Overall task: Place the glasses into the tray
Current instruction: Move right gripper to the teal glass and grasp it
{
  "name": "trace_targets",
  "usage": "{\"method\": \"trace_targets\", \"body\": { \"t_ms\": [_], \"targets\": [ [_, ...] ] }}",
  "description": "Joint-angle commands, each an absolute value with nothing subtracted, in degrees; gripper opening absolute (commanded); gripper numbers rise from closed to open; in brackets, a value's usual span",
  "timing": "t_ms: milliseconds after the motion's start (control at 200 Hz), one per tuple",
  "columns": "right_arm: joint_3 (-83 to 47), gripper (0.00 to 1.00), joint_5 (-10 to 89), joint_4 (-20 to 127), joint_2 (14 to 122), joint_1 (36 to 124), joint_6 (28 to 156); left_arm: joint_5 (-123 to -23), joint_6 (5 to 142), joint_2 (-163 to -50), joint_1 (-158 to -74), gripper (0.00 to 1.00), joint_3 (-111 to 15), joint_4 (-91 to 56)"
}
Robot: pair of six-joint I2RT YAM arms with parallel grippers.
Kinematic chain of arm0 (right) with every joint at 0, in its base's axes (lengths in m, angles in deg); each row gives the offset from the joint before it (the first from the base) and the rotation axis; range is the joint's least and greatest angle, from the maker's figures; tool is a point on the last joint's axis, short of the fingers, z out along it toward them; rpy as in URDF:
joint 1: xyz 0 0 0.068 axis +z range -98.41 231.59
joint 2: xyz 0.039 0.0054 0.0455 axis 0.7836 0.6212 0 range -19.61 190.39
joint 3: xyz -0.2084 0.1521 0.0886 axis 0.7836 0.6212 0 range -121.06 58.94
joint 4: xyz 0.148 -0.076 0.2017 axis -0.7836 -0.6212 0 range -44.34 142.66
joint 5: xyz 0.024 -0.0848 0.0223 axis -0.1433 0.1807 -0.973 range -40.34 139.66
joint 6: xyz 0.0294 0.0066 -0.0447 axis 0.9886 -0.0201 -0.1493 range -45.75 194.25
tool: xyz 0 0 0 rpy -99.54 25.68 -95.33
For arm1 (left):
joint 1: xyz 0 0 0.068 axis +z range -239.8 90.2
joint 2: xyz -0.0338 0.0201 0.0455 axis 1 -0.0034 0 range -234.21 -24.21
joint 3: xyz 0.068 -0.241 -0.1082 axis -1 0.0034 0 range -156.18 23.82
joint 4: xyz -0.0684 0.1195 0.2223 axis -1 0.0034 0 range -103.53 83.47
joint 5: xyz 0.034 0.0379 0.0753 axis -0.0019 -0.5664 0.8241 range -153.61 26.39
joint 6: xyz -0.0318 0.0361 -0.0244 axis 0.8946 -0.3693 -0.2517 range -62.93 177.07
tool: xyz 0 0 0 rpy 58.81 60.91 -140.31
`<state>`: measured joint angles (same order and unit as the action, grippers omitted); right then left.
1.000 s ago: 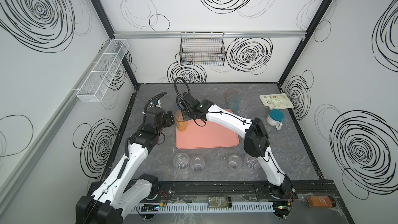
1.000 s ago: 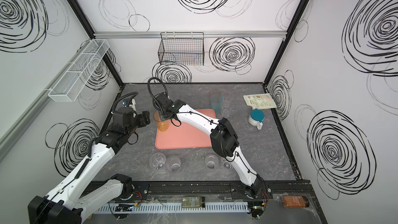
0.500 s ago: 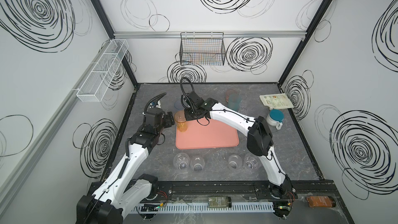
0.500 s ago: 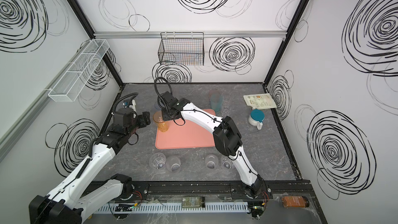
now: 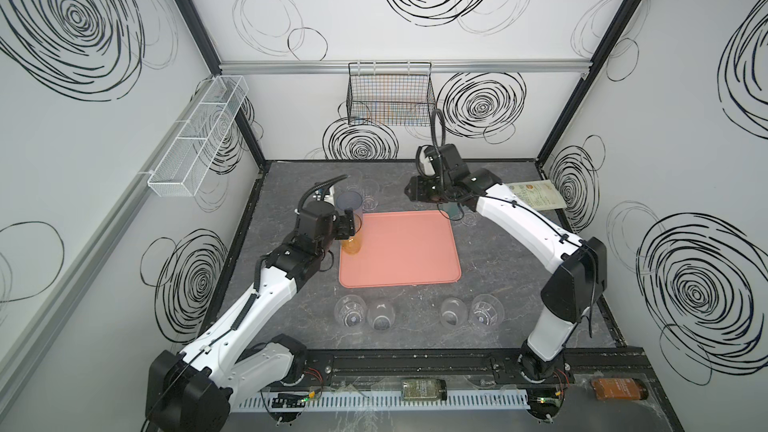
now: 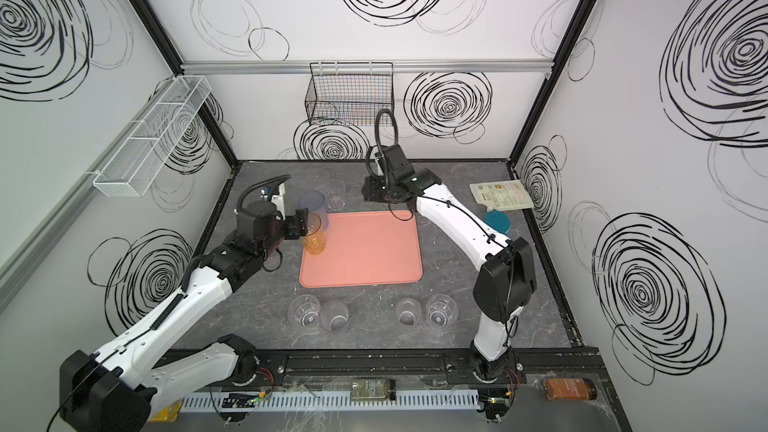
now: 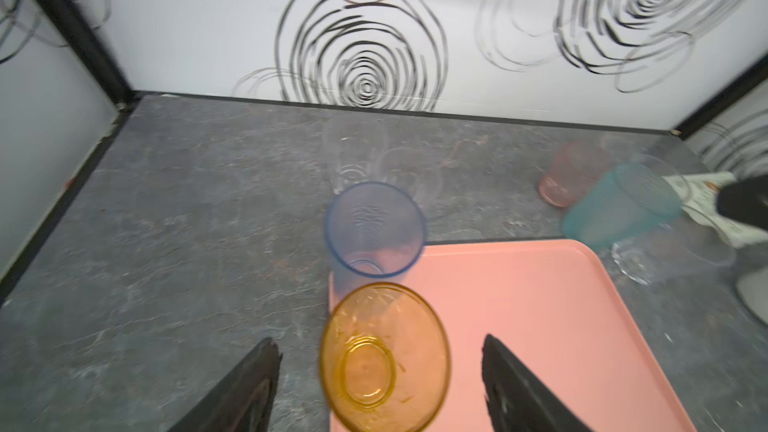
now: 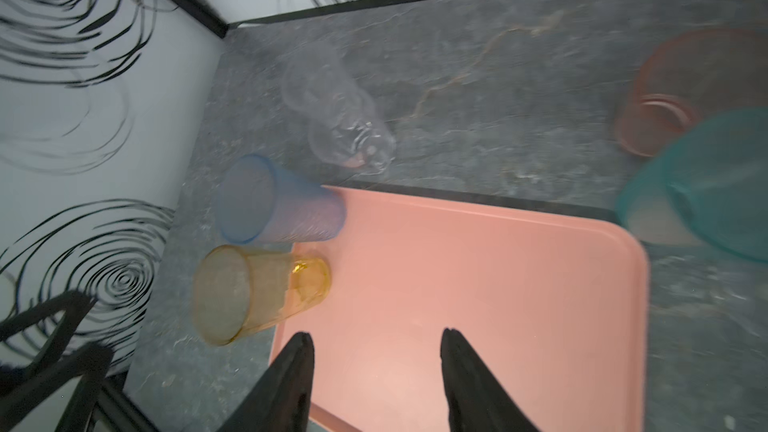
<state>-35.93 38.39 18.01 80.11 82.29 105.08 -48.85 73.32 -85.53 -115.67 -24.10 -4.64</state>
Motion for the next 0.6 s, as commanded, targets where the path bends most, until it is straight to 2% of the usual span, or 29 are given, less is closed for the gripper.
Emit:
{"method": "trace_targets", "body": {
  "t_ms": [0,155,330,595],
  "targets": [
    [-30.8,0.54,42.7,20.9,77.3,77.3,101.5,-46.5,69.1,-87.4,-121.8,0.8,-24.5,-14.3],
    [-27.9,0.47,47.6,23.8,76.7,70.2,101.0,-48.9,68.6,-93.2,-127.4,0.81,-24.9,-20.6],
    [-30.8,0.45,54.8,22.0,82.3,67.6,100.6,-53.4,70.8,-101.6,-128.1,0.81,-27.1,-24.4],
    [-39.5,0.44,51.8,17.7,91.9,64.8,101.0,-54.8,70.9,-111.0,-128.4,0.8,-32.3,-24.7]
  ]
}}
